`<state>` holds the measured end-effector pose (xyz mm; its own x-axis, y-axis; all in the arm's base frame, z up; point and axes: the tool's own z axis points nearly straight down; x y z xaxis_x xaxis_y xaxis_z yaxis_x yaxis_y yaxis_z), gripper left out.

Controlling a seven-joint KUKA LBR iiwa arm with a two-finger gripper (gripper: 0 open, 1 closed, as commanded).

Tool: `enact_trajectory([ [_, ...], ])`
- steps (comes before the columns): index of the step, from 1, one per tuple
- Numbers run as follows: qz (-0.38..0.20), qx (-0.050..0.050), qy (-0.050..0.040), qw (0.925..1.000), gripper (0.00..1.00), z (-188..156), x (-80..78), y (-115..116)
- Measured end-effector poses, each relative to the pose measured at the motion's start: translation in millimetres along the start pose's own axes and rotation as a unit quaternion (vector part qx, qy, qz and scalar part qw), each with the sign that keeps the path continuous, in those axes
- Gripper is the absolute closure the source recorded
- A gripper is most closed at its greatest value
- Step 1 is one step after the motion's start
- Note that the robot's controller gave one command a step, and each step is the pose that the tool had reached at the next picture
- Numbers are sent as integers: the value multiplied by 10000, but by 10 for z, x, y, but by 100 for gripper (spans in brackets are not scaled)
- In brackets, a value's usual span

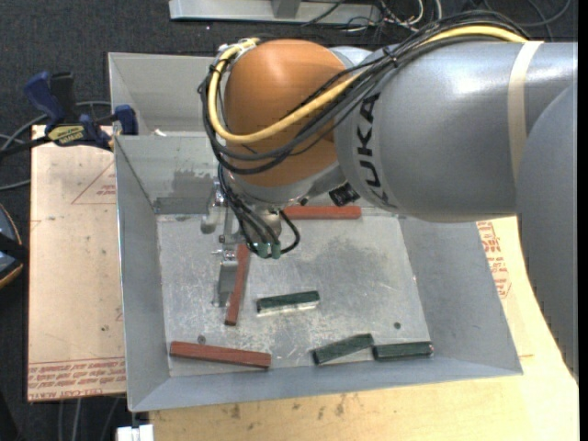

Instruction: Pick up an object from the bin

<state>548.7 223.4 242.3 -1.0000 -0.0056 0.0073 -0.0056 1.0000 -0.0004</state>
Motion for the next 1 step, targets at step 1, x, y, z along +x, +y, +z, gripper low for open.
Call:
enact_trajectory([
  [1, 26, -8, -38, 10000, 0, -49, -17, -15],
])
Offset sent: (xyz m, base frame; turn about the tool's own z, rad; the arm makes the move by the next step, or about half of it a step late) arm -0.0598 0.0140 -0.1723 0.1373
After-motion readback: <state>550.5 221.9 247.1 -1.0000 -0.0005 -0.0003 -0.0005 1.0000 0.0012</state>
